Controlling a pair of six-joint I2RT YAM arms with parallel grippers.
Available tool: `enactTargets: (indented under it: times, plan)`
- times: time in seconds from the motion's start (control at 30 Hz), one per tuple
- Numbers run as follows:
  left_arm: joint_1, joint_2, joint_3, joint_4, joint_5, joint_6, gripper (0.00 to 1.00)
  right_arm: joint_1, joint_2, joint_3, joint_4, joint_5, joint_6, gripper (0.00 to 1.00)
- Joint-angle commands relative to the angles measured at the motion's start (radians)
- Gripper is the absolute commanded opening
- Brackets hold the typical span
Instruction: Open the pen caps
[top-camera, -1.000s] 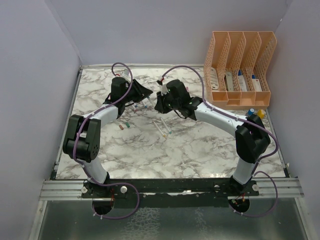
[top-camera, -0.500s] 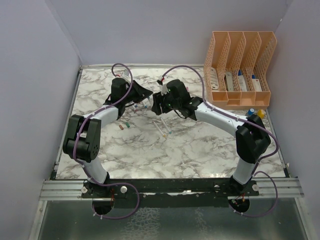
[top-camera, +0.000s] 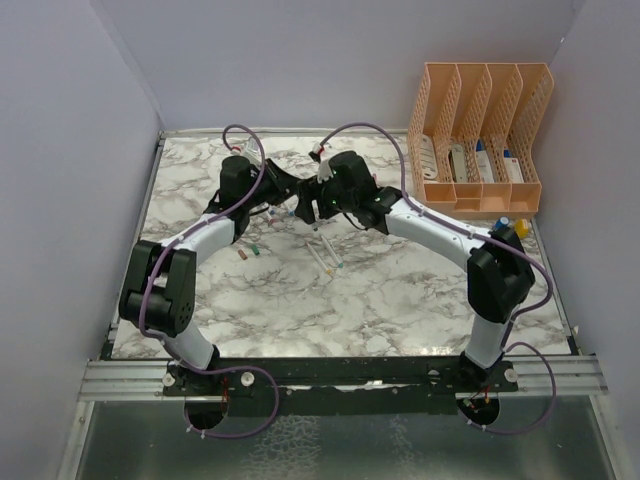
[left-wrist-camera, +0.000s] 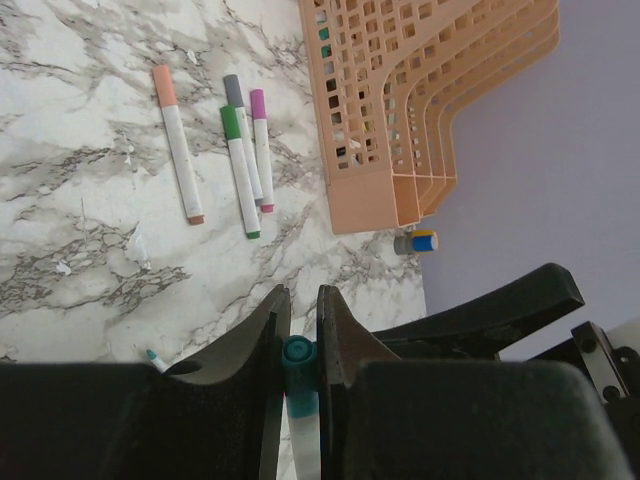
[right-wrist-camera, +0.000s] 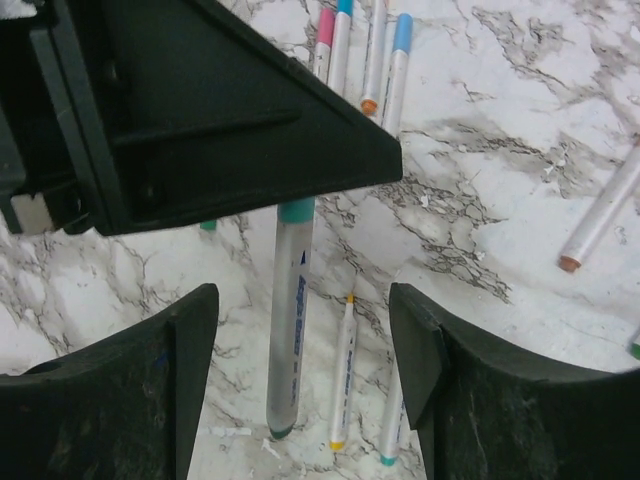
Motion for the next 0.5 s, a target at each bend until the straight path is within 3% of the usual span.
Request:
enactTargets:
  times: [0.0,0.17,0.47]
  plan:
    - [-0.016,-0.046,-0.022,0.007,0.029,0.016,0.0,0.008,0.049,0.057,-0.007,-0.041,0.007,0.66]
    - [-0.024,-0.059,-0.029,0.003,0.029,0.021,0.0,0.008,0.07,0.075,-0.002,-0.051,0.013,0.55]
    - [-0.043,-0.058,-0.026,0.001,0.02,0.025,0.0,0.008,0.088,0.09,0.004,-0.058,0.014,0.2]
